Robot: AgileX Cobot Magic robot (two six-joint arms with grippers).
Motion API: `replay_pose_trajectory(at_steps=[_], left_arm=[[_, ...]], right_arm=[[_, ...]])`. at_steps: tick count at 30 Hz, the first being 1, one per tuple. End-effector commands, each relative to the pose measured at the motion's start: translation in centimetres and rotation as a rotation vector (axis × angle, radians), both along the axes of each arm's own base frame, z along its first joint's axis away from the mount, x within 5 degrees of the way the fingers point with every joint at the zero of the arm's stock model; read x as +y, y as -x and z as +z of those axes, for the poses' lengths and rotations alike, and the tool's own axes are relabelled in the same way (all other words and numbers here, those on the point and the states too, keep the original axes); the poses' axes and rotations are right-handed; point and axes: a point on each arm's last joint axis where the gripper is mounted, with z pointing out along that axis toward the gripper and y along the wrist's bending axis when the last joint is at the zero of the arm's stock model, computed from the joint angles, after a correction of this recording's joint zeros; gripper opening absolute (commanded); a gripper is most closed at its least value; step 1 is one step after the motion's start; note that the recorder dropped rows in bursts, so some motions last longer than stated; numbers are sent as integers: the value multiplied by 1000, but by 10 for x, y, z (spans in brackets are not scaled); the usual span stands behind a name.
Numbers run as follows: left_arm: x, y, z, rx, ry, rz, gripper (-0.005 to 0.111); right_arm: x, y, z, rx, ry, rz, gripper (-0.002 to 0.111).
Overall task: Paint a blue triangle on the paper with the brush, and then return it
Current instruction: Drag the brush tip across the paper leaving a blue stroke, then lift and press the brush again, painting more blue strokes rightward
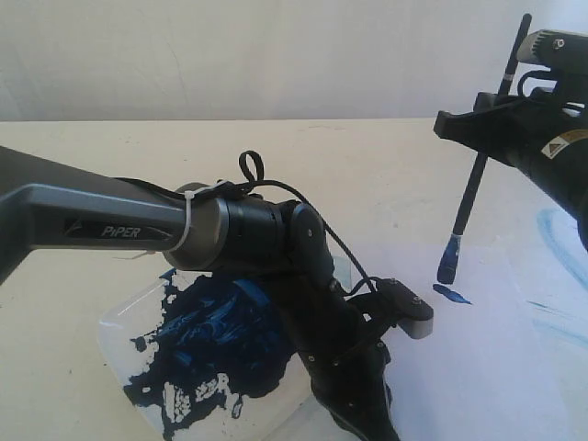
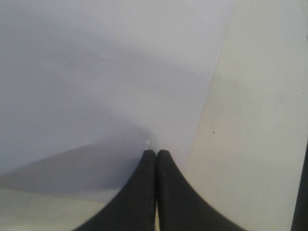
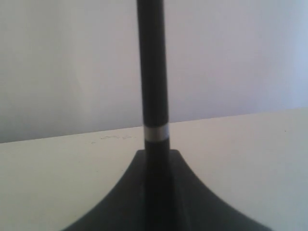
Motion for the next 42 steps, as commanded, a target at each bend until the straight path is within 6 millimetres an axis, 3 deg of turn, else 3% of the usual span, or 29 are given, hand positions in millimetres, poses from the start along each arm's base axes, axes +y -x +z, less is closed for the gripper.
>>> replay_pose_trajectory(at_steps=[1,13,30,42], left_arm=[[2,5,-8,33,-37,-24,0],[2,5,-8,34,-38,-25,0],[2,5,-8,34,-38,-25,0],[2,5,-8,33,-37,-27,0]], right_arm=[[2,-4,-2,-16,0,6,0],[2,-4,-11,49,59,10,0],[-12,3,1,71,144,-93,0],[-6,3,10,0,1,-52,0]])
